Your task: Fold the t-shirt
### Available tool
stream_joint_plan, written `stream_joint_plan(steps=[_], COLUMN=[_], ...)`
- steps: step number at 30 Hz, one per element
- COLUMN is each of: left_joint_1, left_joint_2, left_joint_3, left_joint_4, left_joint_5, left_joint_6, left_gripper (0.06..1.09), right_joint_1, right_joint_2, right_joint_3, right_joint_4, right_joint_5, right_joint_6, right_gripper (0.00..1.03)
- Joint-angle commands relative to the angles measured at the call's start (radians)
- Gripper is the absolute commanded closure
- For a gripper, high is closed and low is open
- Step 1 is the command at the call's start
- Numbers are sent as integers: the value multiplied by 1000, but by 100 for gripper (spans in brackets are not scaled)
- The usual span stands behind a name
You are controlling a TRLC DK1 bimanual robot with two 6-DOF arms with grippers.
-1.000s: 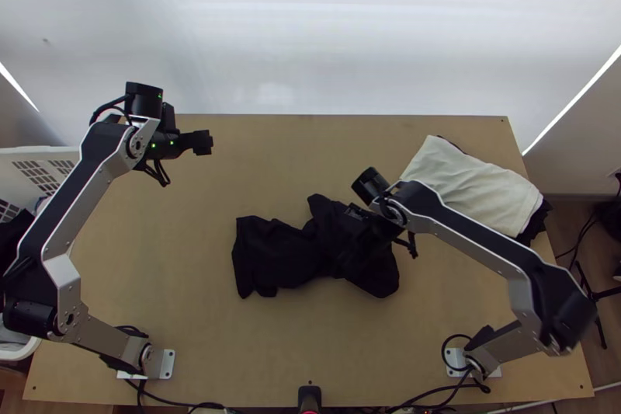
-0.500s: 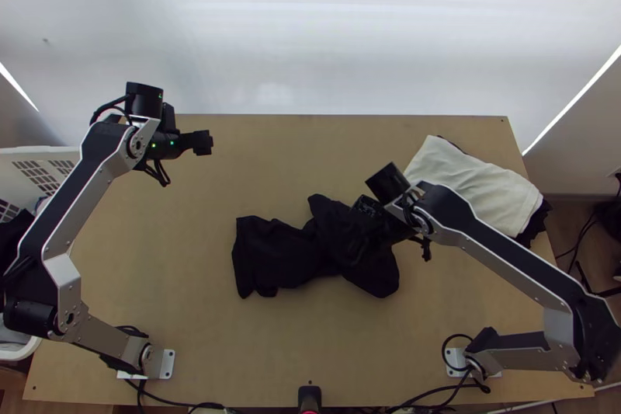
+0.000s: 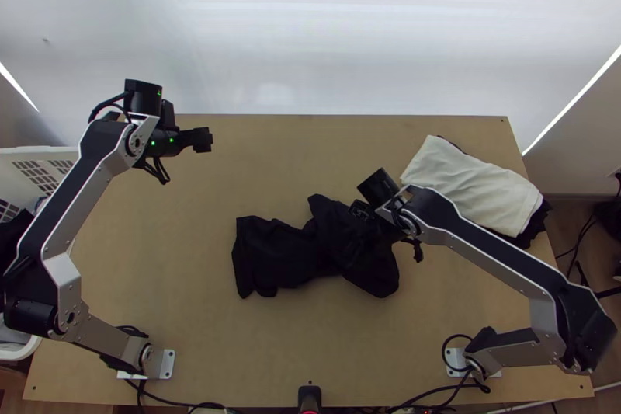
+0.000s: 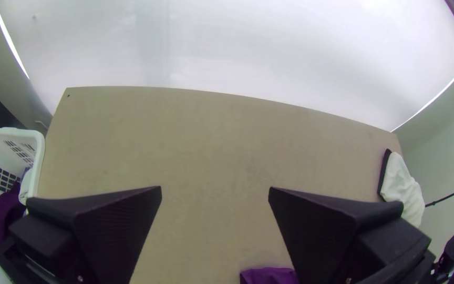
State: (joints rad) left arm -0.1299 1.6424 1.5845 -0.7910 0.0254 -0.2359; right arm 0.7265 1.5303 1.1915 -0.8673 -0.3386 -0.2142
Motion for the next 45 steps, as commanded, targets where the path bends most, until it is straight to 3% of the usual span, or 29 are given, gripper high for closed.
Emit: stream_joint_plan(steps=[1,24,26,29,35,39,45], left_joint_1=[1,3,1,-4,-7,-7,-22], left_joint_2=[2,7,10,13,19,23,25], left_joint_3=[5,6,8,15,42,55,60], left_joint_4=[-4,-28,-27,-27,-28,-28,-25], left_joint_5=[1,-39,-39,-39,-39,-39,-38], left_joint_6=[1,15,15,15,15,10,1], left_gripper=[10,10,10,10,10,10,10], right_joint_1=[-4,-24,-33,-44,-98,-222,-332], right_joint_2=[36,116,119,110,-35,-127,-190], right_joint_3=[-12,-36,-43,-69,-84,-35,-21], right_joint_4=[53,191,195,243,249,249,249], right_joint_5=[1,3,3,1,-7,-89,-145], right_joint_6=[1,6,6,4,39,105,165], right_gripper=[50,47,57,100,100,100,100])
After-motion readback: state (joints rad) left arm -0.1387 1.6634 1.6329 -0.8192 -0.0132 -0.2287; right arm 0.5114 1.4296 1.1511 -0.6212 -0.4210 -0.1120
